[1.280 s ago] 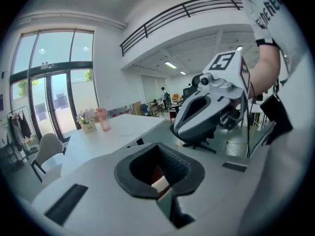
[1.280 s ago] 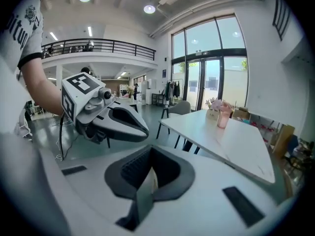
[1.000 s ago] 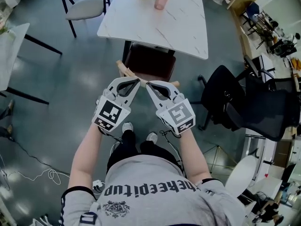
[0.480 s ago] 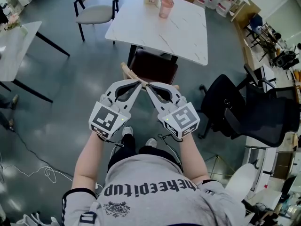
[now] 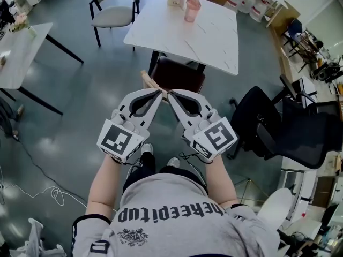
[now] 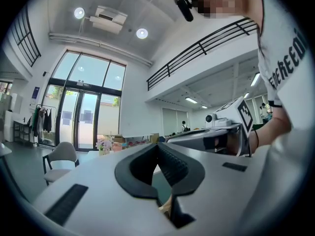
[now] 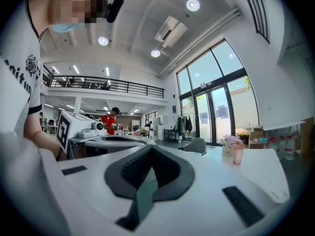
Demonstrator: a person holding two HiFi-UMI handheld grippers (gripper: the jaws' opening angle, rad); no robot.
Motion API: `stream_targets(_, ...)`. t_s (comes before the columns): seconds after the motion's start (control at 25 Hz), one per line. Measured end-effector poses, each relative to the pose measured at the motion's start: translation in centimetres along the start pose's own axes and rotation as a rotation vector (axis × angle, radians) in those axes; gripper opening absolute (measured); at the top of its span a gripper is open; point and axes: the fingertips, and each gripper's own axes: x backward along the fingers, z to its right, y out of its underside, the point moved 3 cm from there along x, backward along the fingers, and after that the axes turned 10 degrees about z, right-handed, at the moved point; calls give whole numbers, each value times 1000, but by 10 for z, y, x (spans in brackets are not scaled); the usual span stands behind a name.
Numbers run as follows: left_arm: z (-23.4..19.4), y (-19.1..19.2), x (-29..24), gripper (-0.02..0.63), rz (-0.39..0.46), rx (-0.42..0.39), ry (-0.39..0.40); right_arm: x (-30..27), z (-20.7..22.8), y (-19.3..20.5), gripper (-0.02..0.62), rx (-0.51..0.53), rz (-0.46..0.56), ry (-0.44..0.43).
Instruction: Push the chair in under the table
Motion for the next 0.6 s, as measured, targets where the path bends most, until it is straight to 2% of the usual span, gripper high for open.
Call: stream_targets(0.6, -13, -20, 11, 15, 69, 3, 10, -16, -14, -13, 10, 31, 36, 2)
